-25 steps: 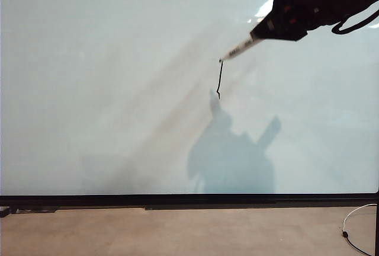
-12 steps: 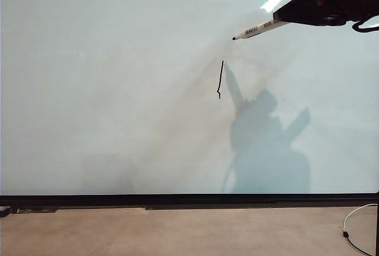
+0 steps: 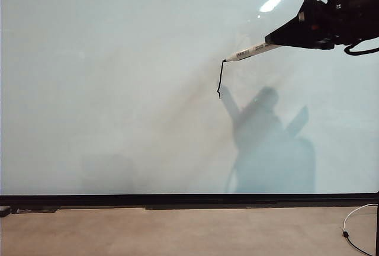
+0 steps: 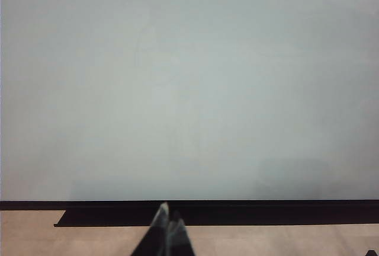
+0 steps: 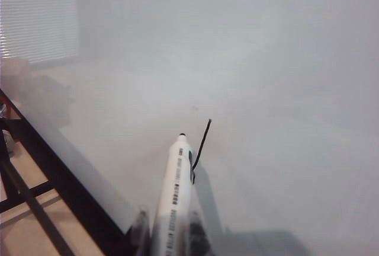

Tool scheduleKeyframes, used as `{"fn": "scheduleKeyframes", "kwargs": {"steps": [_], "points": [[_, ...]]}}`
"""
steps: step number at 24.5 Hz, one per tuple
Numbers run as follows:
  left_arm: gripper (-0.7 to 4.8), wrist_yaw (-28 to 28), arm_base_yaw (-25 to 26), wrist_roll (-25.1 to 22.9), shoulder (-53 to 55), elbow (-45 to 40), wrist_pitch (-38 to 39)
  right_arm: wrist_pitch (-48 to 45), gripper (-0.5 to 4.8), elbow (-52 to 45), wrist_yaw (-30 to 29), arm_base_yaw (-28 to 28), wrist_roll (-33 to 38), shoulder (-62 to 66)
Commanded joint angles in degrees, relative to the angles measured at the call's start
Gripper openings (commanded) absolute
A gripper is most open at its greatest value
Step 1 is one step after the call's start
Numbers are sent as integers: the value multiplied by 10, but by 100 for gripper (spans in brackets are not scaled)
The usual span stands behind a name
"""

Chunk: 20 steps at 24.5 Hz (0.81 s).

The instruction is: Pick up the pen on the shelf to the right of the whiteboard and draw a rectangle.

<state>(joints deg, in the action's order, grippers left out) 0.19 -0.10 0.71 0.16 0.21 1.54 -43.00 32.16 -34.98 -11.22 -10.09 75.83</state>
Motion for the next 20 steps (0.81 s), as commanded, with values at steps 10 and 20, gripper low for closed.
{"fn": "scheduleKeyframes", "kwargs": {"steps": [10, 20], "points": [[-4, 0, 0, -3, 0, 2, -3, -44, -5, 22, 3, 0, 11, 38], [-5, 0, 0, -3, 0, 2, -3, -49, -6, 24, 25, 0, 11, 39]]}}
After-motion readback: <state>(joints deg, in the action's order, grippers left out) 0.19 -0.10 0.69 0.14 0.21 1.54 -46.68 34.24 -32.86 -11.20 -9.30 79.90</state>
